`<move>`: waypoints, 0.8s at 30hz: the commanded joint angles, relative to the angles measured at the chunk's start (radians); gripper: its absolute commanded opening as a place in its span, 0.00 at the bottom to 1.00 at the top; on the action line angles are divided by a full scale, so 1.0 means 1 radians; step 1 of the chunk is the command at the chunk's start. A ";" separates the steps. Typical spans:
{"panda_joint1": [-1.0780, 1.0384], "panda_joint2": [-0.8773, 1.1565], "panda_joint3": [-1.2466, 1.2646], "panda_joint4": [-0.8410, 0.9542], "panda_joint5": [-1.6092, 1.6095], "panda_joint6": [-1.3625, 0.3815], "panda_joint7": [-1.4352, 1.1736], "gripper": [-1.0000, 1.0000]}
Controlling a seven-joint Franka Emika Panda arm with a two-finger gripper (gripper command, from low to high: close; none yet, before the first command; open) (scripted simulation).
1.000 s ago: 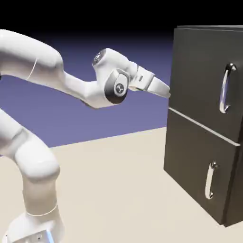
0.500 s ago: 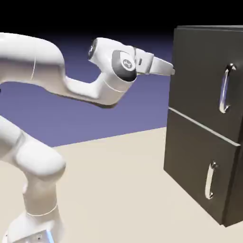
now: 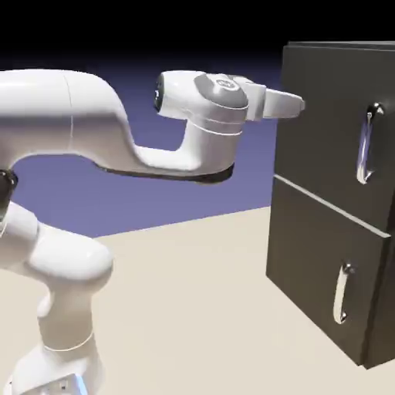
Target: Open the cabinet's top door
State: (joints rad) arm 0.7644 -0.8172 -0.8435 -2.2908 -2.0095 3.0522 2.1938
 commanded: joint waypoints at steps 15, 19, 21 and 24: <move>0.244 -0.080 -0.274 0.169 -0.652 0.005 0.472 0.50; 0.309 -0.102 -0.347 0.214 -0.826 0.006 0.597 0.50; 0.331 -0.109 -0.371 0.229 -0.885 0.007 0.640 0.50; 0.404 -0.094 -0.416 0.284 -0.886 0.003 0.639 0.50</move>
State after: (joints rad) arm 1.1682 -0.9110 -1.2595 -2.0071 -2.8956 3.0552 2.8327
